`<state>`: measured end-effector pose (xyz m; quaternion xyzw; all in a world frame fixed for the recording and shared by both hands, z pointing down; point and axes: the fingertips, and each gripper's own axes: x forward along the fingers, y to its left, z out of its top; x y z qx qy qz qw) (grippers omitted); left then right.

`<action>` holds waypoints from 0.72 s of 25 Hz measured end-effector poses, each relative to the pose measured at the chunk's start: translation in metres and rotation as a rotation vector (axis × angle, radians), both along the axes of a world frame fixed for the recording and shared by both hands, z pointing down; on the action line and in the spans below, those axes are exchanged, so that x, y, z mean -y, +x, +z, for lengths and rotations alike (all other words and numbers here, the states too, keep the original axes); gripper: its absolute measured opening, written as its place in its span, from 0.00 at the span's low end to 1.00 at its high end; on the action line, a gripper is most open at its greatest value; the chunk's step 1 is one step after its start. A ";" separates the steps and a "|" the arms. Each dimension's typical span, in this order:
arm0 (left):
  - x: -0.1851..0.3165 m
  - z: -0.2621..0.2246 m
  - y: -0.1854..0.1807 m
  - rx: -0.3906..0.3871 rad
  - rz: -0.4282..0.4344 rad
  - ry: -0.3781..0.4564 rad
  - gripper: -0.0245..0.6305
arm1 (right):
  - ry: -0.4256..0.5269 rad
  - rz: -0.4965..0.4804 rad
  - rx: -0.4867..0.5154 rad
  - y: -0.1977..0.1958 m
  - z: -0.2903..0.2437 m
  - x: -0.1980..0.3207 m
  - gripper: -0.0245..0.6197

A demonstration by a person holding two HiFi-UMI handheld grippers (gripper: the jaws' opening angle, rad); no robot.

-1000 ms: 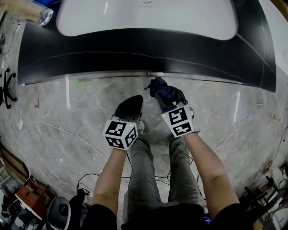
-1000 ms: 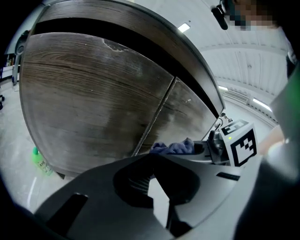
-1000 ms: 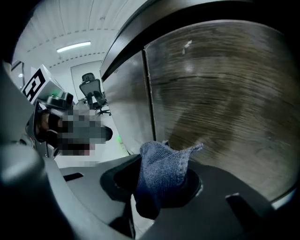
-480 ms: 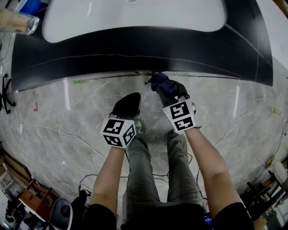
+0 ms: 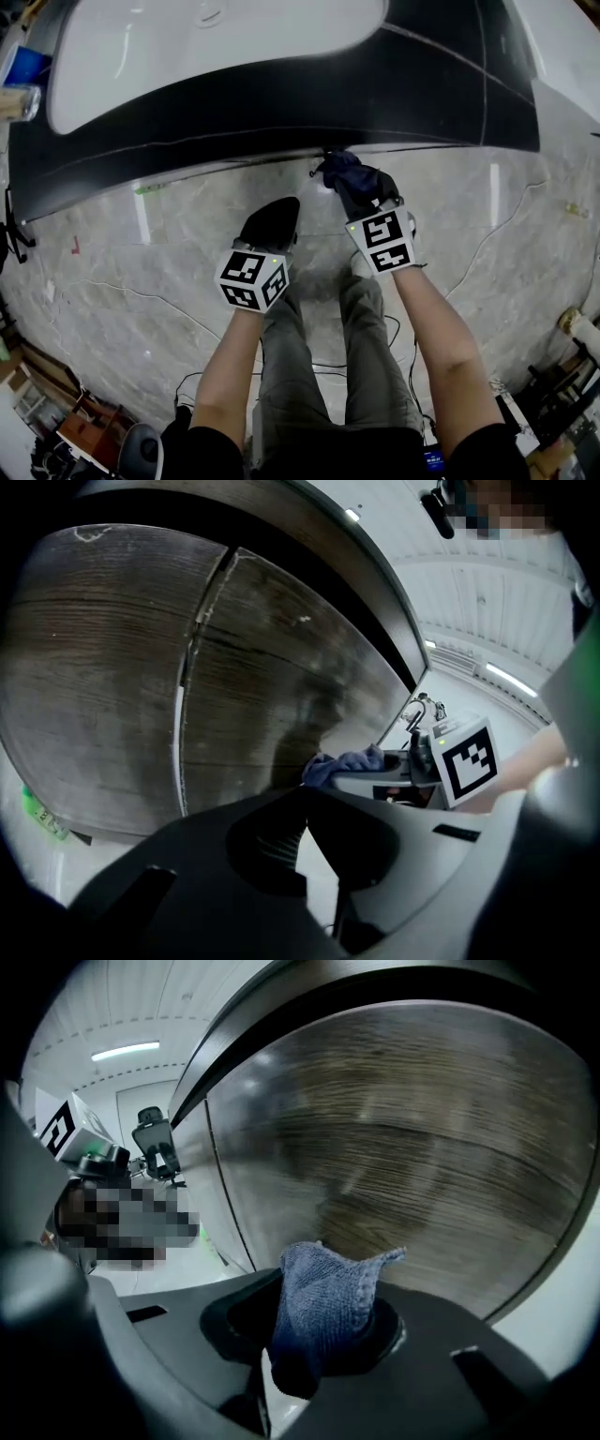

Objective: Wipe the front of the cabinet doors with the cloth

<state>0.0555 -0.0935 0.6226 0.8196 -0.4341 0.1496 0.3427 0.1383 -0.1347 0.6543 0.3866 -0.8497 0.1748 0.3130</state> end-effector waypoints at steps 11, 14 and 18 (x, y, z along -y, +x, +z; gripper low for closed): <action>0.003 0.002 0.081 -0.005 0.075 0.000 0.04 | -0.003 0.098 -0.014 0.092 0.006 0.006 0.21; 0.005 0.004 0.098 -0.009 0.083 -0.003 0.04 | -0.008 0.114 -0.015 0.111 0.009 0.007 0.21; 0.008 0.009 0.118 -0.012 0.091 -0.011 0.05 | -0.014 0.127 -0.014 0.130 0.013 0.009 0.21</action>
